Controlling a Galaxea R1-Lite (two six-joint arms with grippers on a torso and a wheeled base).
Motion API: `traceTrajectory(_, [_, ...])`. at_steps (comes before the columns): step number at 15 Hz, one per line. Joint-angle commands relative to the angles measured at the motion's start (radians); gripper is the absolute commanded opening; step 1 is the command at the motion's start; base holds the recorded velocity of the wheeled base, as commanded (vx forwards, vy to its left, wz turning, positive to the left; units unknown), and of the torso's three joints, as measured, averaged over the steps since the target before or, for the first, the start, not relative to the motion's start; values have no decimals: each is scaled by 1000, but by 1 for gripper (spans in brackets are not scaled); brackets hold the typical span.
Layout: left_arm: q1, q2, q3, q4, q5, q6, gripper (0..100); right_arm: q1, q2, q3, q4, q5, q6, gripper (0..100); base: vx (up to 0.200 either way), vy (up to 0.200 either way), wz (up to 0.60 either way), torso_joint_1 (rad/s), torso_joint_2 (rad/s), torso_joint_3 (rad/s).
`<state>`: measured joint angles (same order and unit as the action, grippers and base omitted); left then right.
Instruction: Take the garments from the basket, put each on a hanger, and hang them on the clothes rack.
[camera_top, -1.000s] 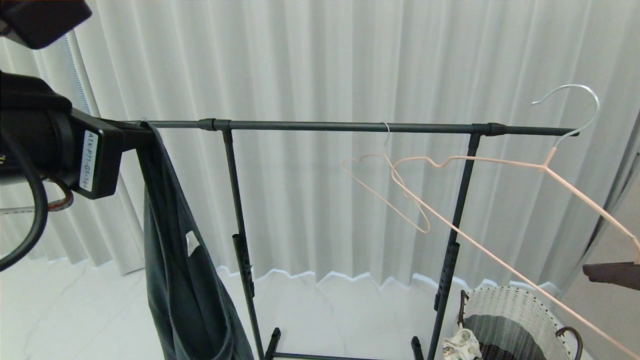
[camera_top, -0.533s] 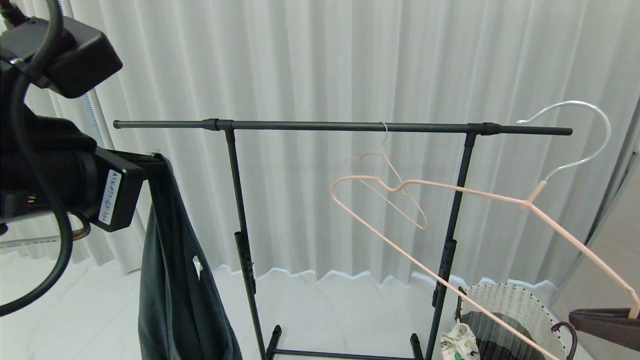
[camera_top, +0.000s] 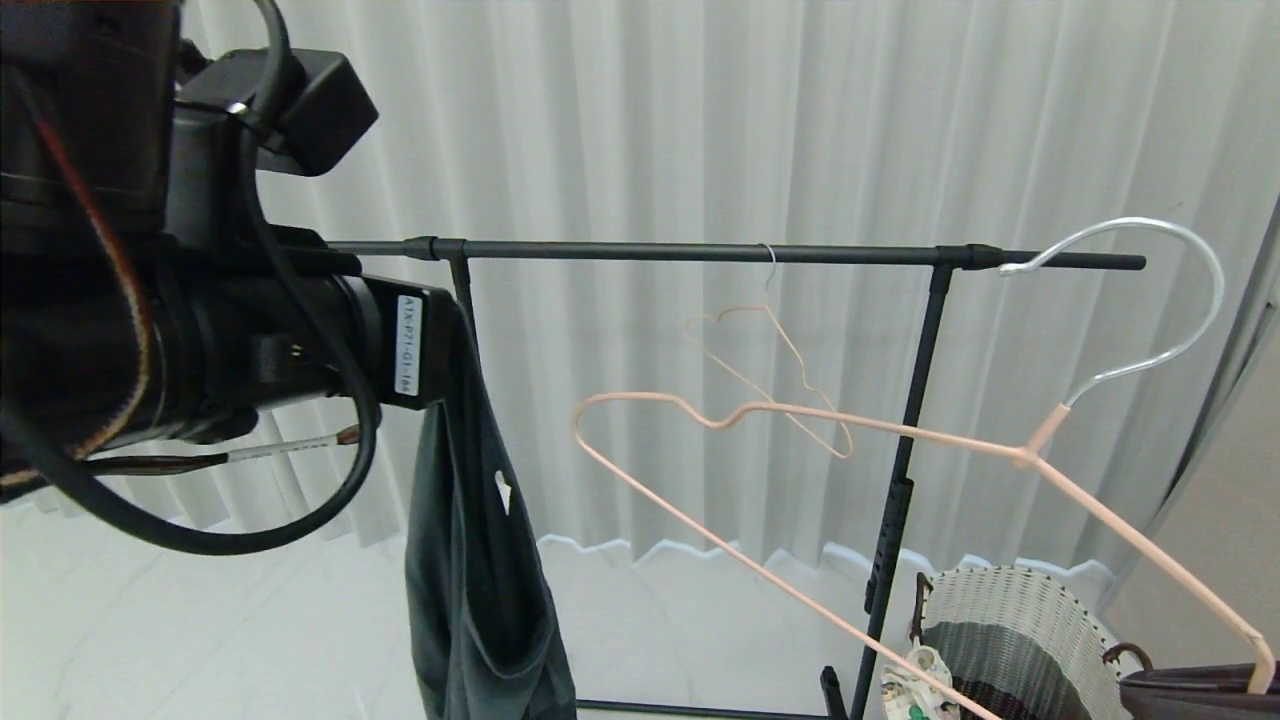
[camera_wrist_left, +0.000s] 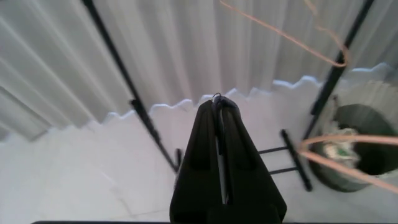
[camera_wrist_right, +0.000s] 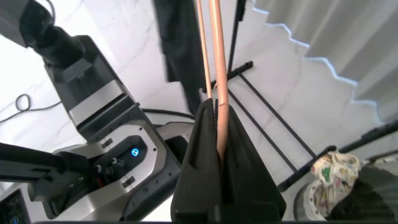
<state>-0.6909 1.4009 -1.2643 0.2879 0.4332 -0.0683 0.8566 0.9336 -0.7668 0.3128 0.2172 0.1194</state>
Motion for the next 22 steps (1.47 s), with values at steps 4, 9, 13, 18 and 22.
traceTrajectory(4, [-59, 78, -20, -1, 50, -74, 0, 13, 85, 0, -60, -2, 5, 0, 0, 0, 0, 0, 0, 0])
traceTrajectory(9, [-53, 113, -32, -1, 130, -96, 0, 13, 91, -2, -60, -1, 5, 0, 0, 0, 0, 0, 0, 0])
traceTrajectory(13, [-47, 138, -41, -1, 153, -128, 0, 47, 102, -6, -89, 2, 5, 0, 0, 0, 0, 0, 0, 0])
traceTrajectory(18, [-56, 138, -43, -1, 162, -131, 0, 56, 168, -14, -150, -1, 5, 0, 0, 0, 0, 0, 0, 0])
traceTrajectory(22, [-62, 130, -43, -1, 167, -131, 0, 41, 231, -28, -170, -9, 5, 0, 0, 0, 0, 0, 0, 0])
